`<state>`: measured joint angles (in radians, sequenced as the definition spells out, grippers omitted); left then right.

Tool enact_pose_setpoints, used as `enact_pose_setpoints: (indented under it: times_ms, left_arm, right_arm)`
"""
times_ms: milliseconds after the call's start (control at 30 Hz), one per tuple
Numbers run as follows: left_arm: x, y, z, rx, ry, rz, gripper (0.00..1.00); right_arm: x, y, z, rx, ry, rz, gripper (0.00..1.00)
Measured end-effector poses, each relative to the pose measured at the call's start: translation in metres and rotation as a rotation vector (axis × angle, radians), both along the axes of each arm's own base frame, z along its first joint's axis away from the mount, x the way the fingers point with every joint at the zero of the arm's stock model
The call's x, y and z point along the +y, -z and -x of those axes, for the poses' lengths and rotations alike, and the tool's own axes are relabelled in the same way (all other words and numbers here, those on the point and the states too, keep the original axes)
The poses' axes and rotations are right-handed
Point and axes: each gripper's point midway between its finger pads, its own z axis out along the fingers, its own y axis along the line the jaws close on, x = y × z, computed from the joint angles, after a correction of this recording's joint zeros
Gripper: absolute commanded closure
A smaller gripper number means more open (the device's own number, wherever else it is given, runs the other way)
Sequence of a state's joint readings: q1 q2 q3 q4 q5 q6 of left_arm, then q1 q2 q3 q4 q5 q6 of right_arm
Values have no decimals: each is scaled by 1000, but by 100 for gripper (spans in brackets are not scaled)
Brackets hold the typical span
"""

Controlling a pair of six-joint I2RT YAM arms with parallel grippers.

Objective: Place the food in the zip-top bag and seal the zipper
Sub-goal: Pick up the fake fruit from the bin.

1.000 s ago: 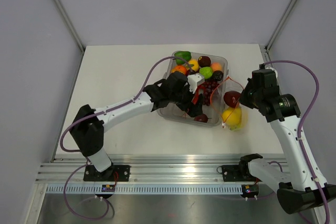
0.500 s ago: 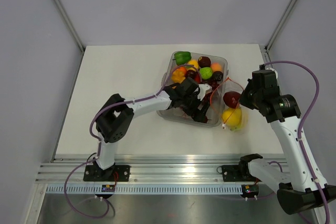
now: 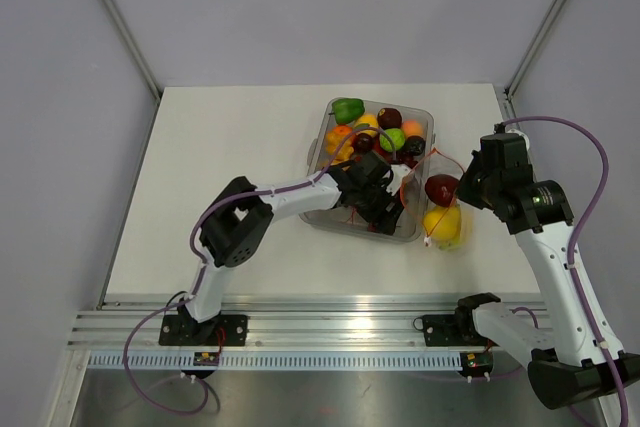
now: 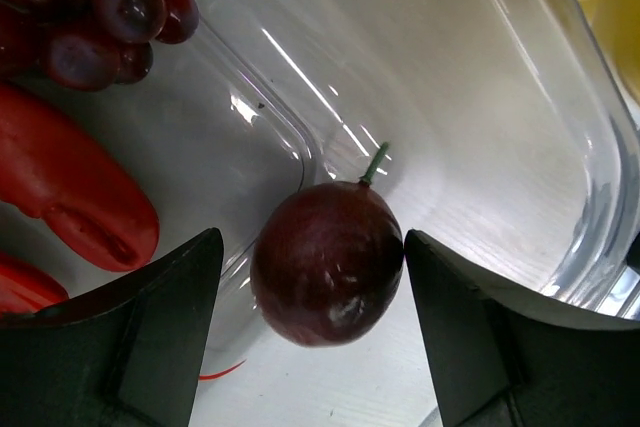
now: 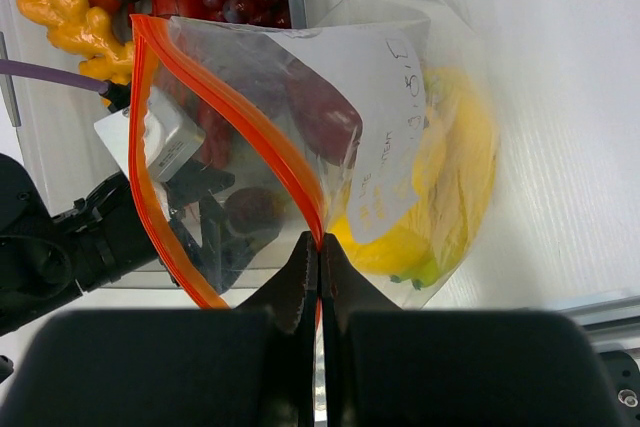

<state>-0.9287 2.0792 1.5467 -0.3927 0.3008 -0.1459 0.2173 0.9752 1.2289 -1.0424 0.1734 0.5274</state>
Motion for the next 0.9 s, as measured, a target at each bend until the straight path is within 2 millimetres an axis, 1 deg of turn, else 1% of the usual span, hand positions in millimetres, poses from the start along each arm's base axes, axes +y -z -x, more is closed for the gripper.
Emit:
enact_pose_setpoints:
  times_ms: [233,333,367,500,600,667,700,733,900]
  left_arm:
    - [2,12,-2,3,1,-35,26]
    - [6,17,-1,8,4,-55,37]
    - [7,18,0,9,8,-60,44]
    - [11,18,1,9,18,-79,57]
    - [15,13,-1,2,15,-88,59]
    - [19,2,-2,-4,8,-80,61]
    - [21,-8,-4,-11,3,-70,62]
    - [22,-20,-6,-24,-4,-53,63]
    - [32,-88,-25,-109,-48,57,64]
  right_arm:
    - [0,0,0,0,0,0,100]
    - [0,0,0,0,0,0,100]
    - [0,0,0,0,0,0,100]
    - [0,0,0,0,1,1,100]
    - [0,0,0,0,0,1,100]
    - [0,0,0,0,1,2,100]
    - [0,0,0,0,1,1,100]
    - [0,0,0,0,1,1,100]
    - [0,0,0,0,1,1,100]
